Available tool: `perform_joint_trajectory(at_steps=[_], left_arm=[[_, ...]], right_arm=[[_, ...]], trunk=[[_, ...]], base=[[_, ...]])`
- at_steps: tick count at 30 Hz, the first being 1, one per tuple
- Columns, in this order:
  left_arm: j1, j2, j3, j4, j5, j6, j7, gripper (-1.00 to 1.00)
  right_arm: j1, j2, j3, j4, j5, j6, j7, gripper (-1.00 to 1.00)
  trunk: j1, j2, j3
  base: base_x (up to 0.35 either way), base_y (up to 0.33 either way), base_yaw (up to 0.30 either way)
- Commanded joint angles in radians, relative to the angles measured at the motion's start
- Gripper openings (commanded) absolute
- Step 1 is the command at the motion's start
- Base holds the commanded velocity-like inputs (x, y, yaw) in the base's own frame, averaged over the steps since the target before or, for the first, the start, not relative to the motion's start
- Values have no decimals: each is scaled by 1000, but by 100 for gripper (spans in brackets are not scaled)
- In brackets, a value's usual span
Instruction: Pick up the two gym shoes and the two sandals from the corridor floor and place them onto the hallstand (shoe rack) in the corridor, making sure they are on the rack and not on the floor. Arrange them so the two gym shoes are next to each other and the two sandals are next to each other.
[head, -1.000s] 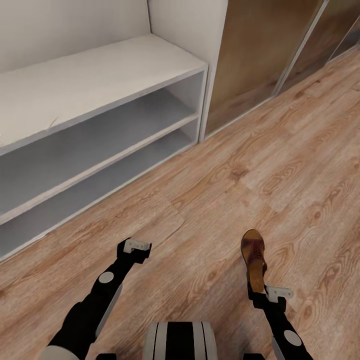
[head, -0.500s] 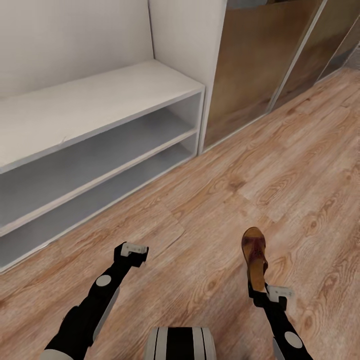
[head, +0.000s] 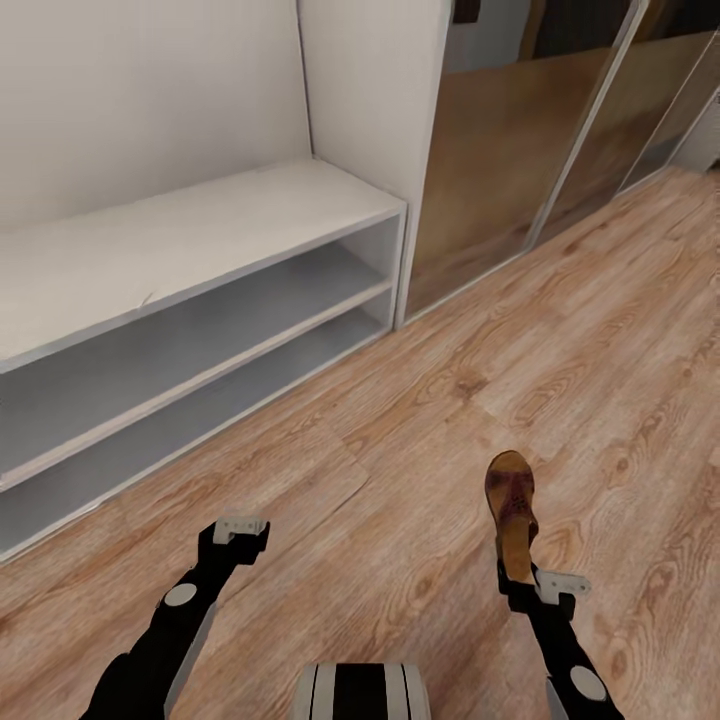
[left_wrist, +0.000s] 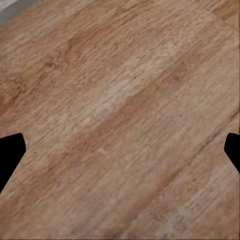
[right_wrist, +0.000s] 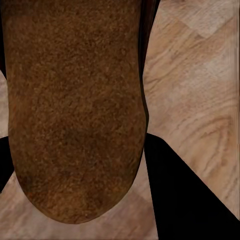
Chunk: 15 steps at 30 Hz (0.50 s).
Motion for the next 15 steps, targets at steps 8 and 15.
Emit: perform_joint_trajectory(at_steps=[8,15], left_arm=[[7,0,40,83,-3,-78,-2,100],[9,1,72,215,-3,-153,-2,100]], right_arm=[[58,-3,-4,0,3,-48,1,-100],[134,-5,-10,5,3,-100,0,-100]], trunk=[[-4,2,33],[-7,3,71]], base=[[0,0,0],[0,0,0]])
